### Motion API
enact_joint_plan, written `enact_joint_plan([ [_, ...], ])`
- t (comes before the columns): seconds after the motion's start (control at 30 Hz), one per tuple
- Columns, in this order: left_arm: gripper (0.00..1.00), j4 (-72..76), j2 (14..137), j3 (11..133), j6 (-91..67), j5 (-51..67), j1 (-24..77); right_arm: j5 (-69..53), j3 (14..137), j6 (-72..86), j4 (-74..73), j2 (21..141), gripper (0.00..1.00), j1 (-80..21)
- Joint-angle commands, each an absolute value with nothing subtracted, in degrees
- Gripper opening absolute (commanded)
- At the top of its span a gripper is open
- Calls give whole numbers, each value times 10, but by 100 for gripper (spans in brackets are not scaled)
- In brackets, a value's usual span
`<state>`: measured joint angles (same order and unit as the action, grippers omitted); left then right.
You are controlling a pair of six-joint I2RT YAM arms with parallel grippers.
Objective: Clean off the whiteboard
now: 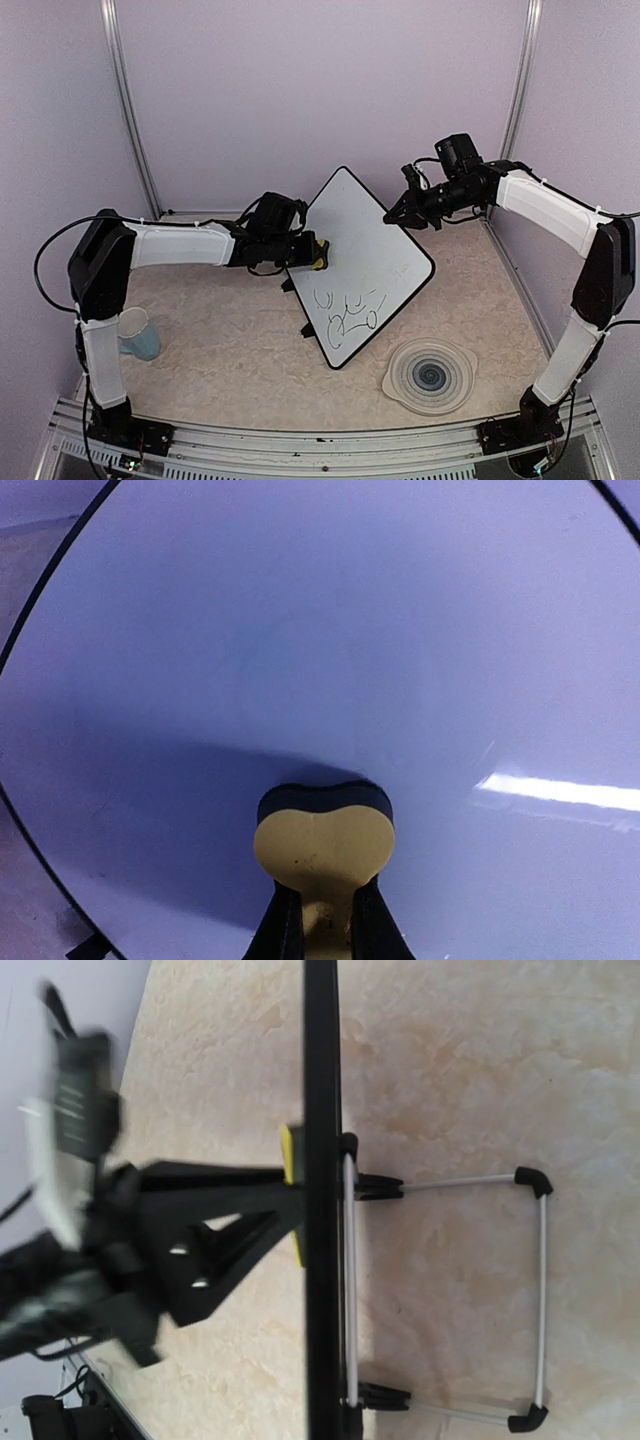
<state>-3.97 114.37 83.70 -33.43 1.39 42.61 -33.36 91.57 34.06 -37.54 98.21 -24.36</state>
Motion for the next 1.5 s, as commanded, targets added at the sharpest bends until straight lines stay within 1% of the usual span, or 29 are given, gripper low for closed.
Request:
enact_joint_plan([
  [0.0,0,-31,1193,936,-315,94,451,-388,905,334,-352,982,0,-262],
  [0.07,0,-37,1209,961,-317,100,451,-387,906,335,-352,981,0,-262],
  [0.17,0,-36,1221,946,-324,102,448,-384,909,335,-355,982,0,-262],
  [0.3,0,-5,1189,827,-354,83,431,-375,912,335,-358,980,0,-261],
  [0.43,0,25,1131,705,-361,65,416,-372,912,337,-358,980,0,-260],
  [0.57,0,27,1118,644,-372,66,406,-374,908,338,-354,980,0,-259],
  [0.67,0,40,1123,642,-379,77,406,-383,904,337,-349,983,0,-259],
  [0.73,0,47,1123,664,-372,79,413,-386,905,335,-349,984,0,-259],
  [0.87,0,19,1133,772,-343,68,430,-392,905,329,-351,986,0,-259],
  [1.03,0,-35,1183,925,-319,69,436,-400,907,327,-351,989,0,-259],
  [1.17,0,-61,1215,985,-307,79,443,-398,909,328,-352,989,0,-259],
  [1.23,0,-58,1220,976,-307,83,442,-396,911,327,-352,989,0,-259],
  [1.3,0,-46,1212,939,-314,81,439,-393,911,329,-352,989,0,-259],
  [1.47,0,4,1164,764,-364,71,411,-390,911,330,-352,988,0,-259],
])
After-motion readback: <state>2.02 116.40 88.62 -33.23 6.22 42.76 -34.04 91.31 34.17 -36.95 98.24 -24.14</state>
